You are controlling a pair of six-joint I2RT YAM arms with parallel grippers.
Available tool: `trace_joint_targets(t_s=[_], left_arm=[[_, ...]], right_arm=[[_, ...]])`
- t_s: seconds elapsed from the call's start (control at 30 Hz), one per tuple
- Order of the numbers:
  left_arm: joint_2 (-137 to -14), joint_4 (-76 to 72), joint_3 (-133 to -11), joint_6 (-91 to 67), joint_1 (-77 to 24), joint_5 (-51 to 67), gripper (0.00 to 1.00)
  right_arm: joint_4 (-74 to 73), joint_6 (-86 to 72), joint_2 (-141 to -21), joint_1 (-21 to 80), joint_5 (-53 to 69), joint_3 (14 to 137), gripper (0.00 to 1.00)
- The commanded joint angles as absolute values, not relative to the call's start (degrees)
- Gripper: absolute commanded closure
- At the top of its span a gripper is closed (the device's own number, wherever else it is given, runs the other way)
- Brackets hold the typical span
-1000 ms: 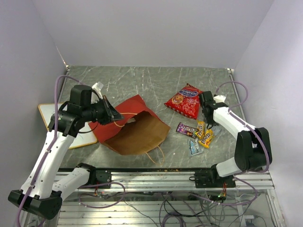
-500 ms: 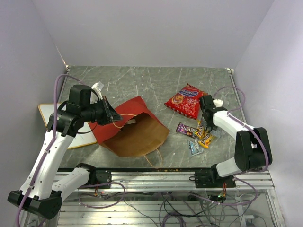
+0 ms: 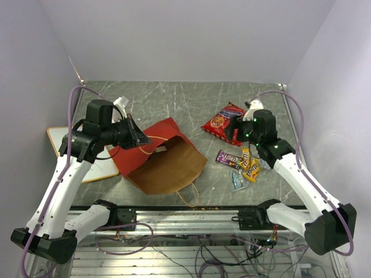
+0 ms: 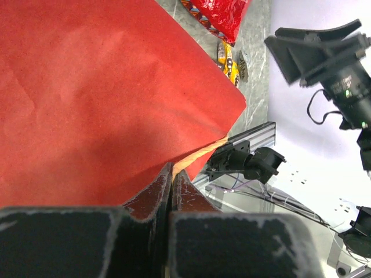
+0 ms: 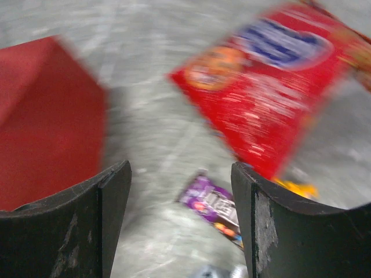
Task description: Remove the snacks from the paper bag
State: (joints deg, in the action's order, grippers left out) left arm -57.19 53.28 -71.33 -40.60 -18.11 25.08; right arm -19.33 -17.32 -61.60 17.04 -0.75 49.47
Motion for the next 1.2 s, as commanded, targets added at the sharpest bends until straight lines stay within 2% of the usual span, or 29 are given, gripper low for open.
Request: trace_joint_targets(t_s=[0.0, 0.2, 0.37, 0.5, 0.63, 0.77, 0.9, 1.17], left_arm=[[-56.6, 50.6, -72.6, -38.7, -18.0, 23.4, 0.93], [-53.9, 47.7, -70.7, -38.9, -18.0, 22.8, 0.93], [-51.5, 43.5, -67.9, -39.0, -18.0, 22.2, 0.93], [-51.0, 40.1, -67.7, -39.1, -18.0, 21.7, 0.93], [-50.5, 36.8, -66.9, -38.1, -18.0, 22.0, 0.93], [-49.3, 33.2, -64.7, -37.6, -18.0, 21.6, 0.93], [-50.6, 31.4, -65.7, -38.2, -18.0, 23.5, 0.93], [-51.7, 33.0, -67.6, -36.6, -18.0, 24.9, 0.93]], right_arm=[[-7.0, -5.5, -58.2, 29.4, 13.2, 48.1, 0.31], [4.7, 16.3, -58.5, 45.3, 28.1, 44.6, 0.32], [6.3, 33.4, -66.0, 54.3, 29.8, 45.3, 0.31], [5.4, 44.0, -75.6, 58.8, 25.5, 49.1, 0.32], [12.4, 50.1, -85.5, 61.7, 15.5, 50.6, 0.33], [19.1, 52.3, -95.7, 63.0, 5.0, 54.1, 0.34], [19.3, 52.0, -104.0, 62.7, -3.2, 60.9, 0.36], [19.5, 53.3, -112.9, 61.4, -6.3, 66.7, 0.36]])
